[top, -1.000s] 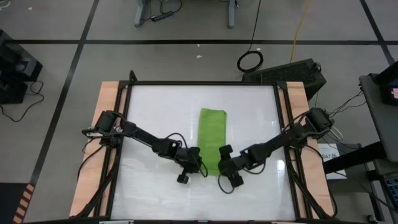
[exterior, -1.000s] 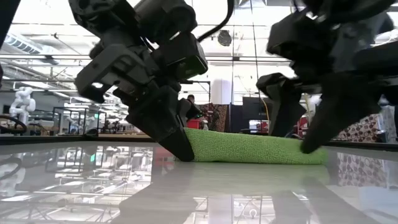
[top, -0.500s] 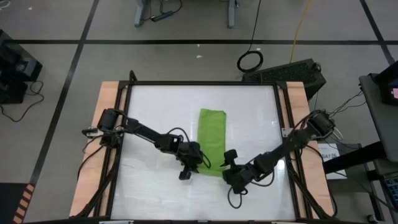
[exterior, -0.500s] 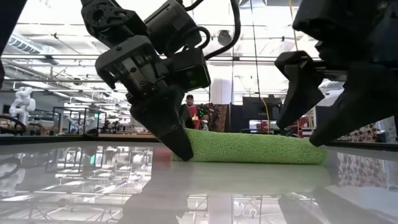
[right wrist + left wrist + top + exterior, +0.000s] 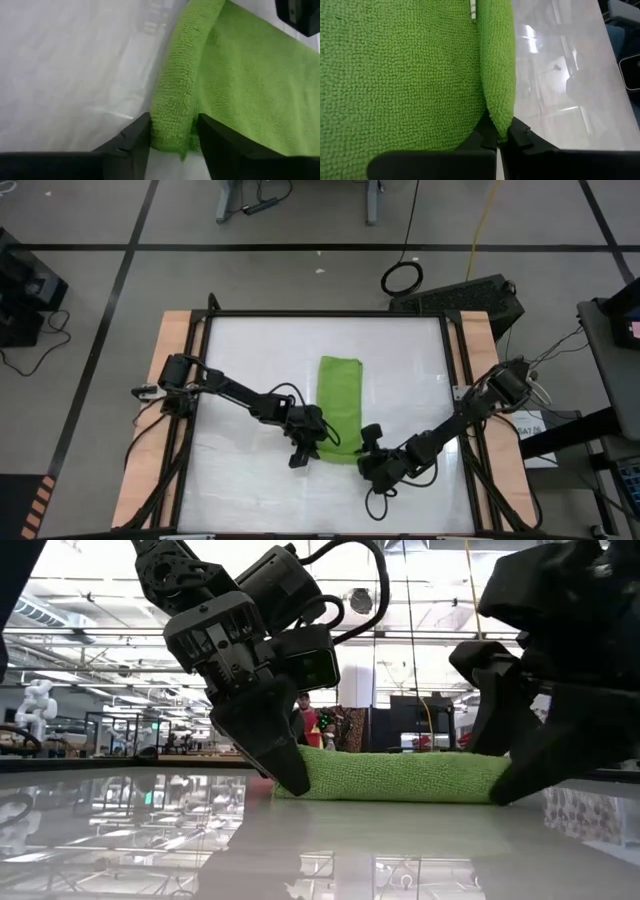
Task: Roll towel
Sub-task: Roll the green towel on the table
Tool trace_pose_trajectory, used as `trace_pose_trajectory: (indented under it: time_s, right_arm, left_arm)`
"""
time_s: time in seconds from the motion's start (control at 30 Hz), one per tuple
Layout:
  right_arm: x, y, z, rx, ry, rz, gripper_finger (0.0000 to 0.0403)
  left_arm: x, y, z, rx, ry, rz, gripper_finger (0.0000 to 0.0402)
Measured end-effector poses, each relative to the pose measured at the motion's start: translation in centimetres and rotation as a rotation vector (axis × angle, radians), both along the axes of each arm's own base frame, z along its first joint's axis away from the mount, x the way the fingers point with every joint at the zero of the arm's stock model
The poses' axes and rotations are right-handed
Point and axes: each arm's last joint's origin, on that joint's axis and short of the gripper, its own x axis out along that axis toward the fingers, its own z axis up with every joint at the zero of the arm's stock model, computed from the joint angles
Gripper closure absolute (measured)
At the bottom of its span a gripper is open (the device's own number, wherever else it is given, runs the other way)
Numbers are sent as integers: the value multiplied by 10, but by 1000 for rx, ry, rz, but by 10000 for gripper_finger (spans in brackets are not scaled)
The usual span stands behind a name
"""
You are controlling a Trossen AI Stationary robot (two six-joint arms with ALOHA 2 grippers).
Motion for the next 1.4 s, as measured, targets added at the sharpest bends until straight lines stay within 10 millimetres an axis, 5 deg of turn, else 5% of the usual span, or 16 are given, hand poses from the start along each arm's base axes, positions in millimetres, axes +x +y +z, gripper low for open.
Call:
trace_pose_trajectory:
  time_s: [0.27, 0.8, 1.27, 1.4]
  right_arm:
    - [8, -14, -1, 107, 55, -27, 391]
    - [23, -39, 2, 437, 178, -53, 400]
    - [29, -45, 3, 607, 214, -30, 402]
    - [30, -48, 3, 626, 218, -38, 402]
  left_arm:
    - [0, 0, 0, -2, -5, -5, 378]
    - [-12, -21, 14, 148, -28, -71, 210]
    - [-38, -72, 37, 807, -244, -150, 200]
    - [-42, -86, 39, 871, -315, -215, 200]
